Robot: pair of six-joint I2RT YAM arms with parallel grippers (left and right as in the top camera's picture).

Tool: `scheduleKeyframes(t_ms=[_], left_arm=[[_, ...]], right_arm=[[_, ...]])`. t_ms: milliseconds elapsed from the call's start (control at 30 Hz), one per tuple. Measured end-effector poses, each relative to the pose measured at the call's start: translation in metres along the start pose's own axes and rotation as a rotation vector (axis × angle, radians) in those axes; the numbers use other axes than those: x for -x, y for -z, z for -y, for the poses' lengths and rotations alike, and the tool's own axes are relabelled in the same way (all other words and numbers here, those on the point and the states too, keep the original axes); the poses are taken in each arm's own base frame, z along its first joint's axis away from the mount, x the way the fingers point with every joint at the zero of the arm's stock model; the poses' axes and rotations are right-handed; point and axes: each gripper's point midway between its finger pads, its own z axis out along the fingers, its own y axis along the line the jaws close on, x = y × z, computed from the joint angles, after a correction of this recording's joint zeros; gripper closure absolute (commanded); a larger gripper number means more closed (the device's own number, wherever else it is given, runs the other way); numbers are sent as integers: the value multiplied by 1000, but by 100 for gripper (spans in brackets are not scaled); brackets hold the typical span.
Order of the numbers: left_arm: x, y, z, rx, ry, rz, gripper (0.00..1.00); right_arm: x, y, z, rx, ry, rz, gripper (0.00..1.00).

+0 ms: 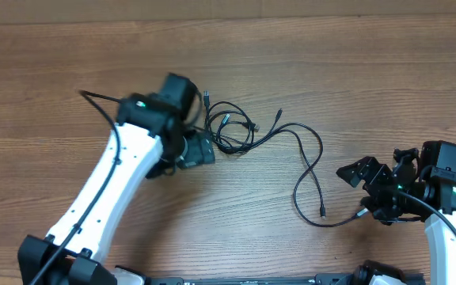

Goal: Untangle cables

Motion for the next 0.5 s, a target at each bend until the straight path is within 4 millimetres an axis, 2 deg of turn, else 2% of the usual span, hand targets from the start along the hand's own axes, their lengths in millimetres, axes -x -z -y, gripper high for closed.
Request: scheduleKeyframes(t_ms=[33, 67, 200, 267, 400, 500], left_arm=[[-5, -3, 2, 6, -21, -9, 0], [-9, -4, 5, 9, -39, -17, 1], [-18, -3, 16, 0, -92, -13, 0], [-21, 5, 18, -22, -106, 14, 0], [-24, 45, 18, -120, -115, 155, 1], [-30, 78, 9, -180, -106, 274, 1]], right_arm=[[-1, 1, -2, 9, 5, 1, 7], [-2, 2, -3, 14, 8, 3, 0], [-9, 8, -5, 24, 22, 18, 0], [-15, 9, 0, -1, 7, 5, 0], [-16, 10, 13, -69, -7, 10, 0], [-14, 10, 17, -91, -7, 19, 0]])
